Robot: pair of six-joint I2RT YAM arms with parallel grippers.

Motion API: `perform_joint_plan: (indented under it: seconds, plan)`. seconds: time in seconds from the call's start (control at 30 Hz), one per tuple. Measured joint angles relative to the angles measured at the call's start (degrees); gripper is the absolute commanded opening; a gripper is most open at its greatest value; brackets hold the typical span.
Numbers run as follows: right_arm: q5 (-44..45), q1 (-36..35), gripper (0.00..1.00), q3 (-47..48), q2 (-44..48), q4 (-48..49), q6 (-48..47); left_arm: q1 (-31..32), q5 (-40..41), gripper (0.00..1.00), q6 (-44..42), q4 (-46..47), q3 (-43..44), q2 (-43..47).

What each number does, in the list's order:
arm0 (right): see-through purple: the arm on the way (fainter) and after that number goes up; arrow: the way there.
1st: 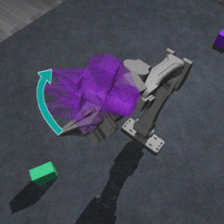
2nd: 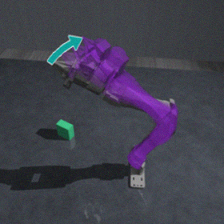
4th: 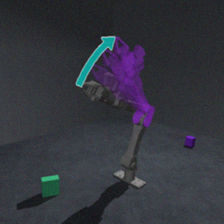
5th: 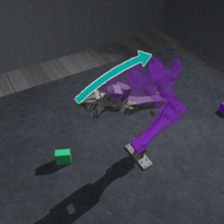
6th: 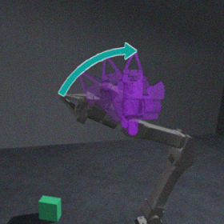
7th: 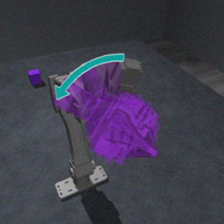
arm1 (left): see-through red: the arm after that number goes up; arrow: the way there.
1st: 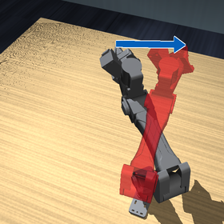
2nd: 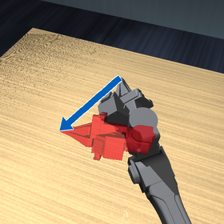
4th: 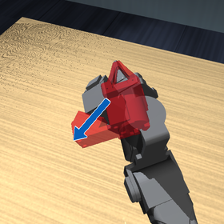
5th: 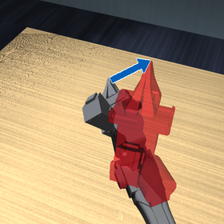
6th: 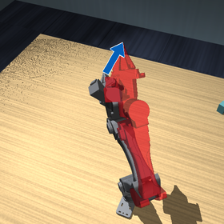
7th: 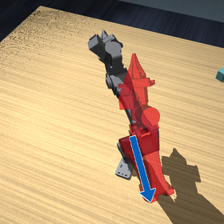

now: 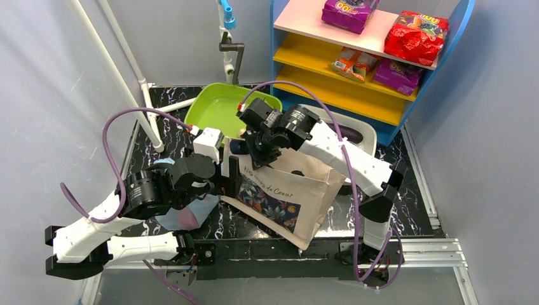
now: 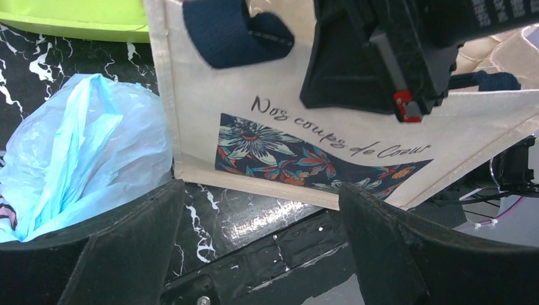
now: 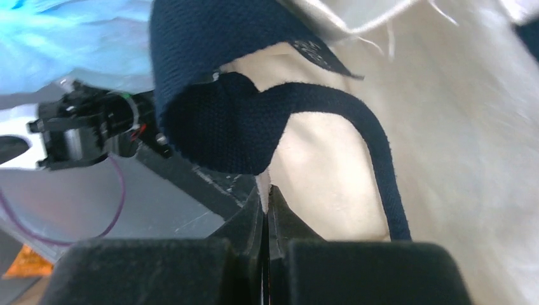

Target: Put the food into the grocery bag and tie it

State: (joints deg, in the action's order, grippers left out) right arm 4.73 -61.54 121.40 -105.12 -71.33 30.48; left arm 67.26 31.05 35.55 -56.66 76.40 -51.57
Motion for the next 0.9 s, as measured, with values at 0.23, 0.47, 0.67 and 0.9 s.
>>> perform_joint_plan:
  seconds: [0.23, 0.47, 0.67, 0.9]
  plan:
    - [-12.85, -1.77, 0.37, -0.02, -1.01, 4.79, -1.62, 0.0, 0.2, 0.9, 0.7, -2.49, 0.0, 1.38]
    - [-23.17, -1.81, 0.61, -0.02, -1.38, 6.73, -3.3, 0.0, 0.79, 0.89, 2.49, -5.09, -0.13, 3.21]
    - [-26.34, -1.55, 0.61, 0.66, -1.33, 7.61, -4.09, 0.07, 1.2, 0.88, 5.14, -7.04, -0.13, 5.38]
    - [-22.43, -1.53, 0.66, 5.79, 0.02, 6.8, -6.86, 0.07, -0.92, 0.95, 13.62, -11.69, 1.05, 4.15]
